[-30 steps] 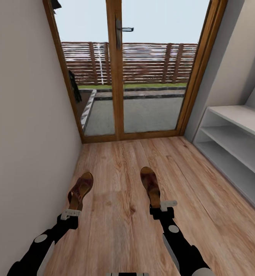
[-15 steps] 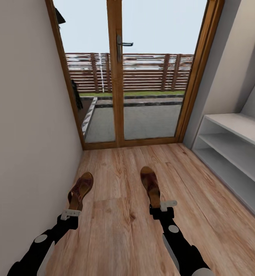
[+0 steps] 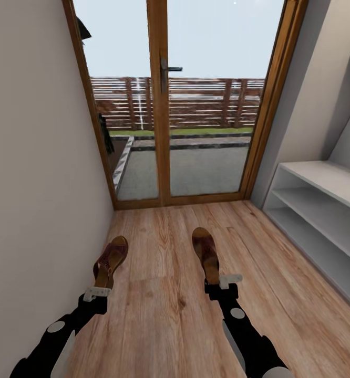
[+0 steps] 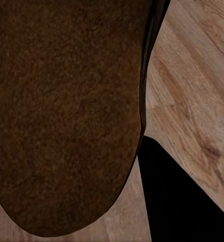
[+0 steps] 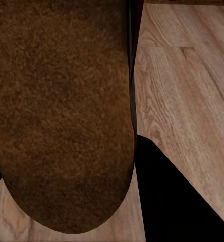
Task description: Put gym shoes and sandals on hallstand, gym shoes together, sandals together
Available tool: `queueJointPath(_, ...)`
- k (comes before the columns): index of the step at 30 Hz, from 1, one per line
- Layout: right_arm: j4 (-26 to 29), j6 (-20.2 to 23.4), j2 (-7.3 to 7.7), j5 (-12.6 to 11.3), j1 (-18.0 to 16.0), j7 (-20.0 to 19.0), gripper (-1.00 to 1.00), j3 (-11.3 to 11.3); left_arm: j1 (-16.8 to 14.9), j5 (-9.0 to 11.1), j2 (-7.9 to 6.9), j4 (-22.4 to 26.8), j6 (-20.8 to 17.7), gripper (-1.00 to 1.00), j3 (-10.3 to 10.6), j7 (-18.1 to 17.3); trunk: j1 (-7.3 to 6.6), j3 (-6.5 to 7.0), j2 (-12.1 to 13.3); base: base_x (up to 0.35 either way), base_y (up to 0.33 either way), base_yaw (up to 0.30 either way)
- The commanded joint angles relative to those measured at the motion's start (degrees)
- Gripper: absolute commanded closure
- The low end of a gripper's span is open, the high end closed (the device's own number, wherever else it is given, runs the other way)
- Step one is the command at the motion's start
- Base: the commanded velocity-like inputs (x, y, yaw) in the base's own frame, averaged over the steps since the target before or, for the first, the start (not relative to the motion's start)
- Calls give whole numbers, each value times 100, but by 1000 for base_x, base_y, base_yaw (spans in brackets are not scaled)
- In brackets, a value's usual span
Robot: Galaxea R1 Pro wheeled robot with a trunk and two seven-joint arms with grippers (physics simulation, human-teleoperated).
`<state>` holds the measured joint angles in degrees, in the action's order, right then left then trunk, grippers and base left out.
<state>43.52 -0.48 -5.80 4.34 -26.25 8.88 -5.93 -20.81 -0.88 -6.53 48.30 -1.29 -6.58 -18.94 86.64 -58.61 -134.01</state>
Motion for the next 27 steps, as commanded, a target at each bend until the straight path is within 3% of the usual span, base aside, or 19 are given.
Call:
queueJointPath(1, 0, -5, 1, 23, -3, 44, 100, -13, -2, -26, 3, 1, -10, 100, -18, -43, -24, 14, 40, 0, 0, 0)
queueJointPath(6, 3, -11, 15, 31, -2, 44, 100, 1, -2, -30, 3, 3, -11, 100, -21, -41, -133, 107, 240, 0, 0, -23)
queueJointPath(17, -10, -69, 76, 39, 4, 44, 100, 10, -2, -34, 3, -5, -11, 100, -25, -39, -375, 370, 681, 0, 0, -198)
queueJointPath(19, -4, -163, 195, 38, 5, 41, 100, 45, -2, -35, 3, -5, -11, 100, -24, -39, -419, 419, 762, 0, 0, -220)
queueJointPath(22, -5, -379, 502, 30, 6, 32, 100, 152, -2, -33, 7, -5, -11, 100, -20, -39, -485, 492, 882, 0, 0, -221)
queueJointPath(27, 12, -668, 740, 36, 6, 21, 100, 221, -2, -24, 11, -5, -11, 100, -19, -39, -595, 615, 1083, 0, 0, -222)
